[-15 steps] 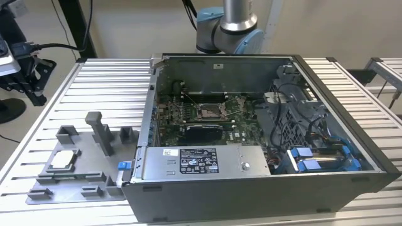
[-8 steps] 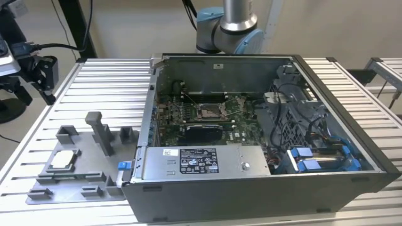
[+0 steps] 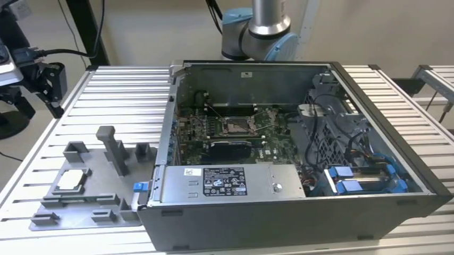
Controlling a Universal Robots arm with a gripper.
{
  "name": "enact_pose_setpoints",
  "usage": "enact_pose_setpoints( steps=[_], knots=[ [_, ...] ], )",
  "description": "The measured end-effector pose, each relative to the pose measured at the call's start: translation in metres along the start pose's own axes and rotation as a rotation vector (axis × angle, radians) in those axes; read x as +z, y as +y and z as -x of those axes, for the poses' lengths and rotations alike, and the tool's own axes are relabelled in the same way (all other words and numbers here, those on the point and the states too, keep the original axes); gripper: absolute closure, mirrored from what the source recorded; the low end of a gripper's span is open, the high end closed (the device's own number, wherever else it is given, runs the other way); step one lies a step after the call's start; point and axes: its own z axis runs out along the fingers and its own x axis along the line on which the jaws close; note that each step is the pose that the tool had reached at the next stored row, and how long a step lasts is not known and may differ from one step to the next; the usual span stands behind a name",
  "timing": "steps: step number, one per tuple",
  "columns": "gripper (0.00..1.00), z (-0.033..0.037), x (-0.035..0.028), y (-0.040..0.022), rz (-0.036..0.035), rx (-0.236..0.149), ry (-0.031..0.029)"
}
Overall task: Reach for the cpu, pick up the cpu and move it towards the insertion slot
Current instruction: 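Reach for the cpu, then pick up the cpu and move it towards the insertion slot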
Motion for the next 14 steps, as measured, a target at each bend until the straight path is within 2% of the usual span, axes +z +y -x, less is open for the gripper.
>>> enact_pose_setpoints(
  steps=[2,3,14],
  knots=[
    [1.00,0.0000,0.0000,0.0000,0.0000,0.000,0.0000],
    [0.00,0.0000,0.0000,0.0000,0.0000,0.000,0.0000],
    [0.00,0.0000,0.0007,0.0000,-0.0001,0.000,0.0001]
  ],
)
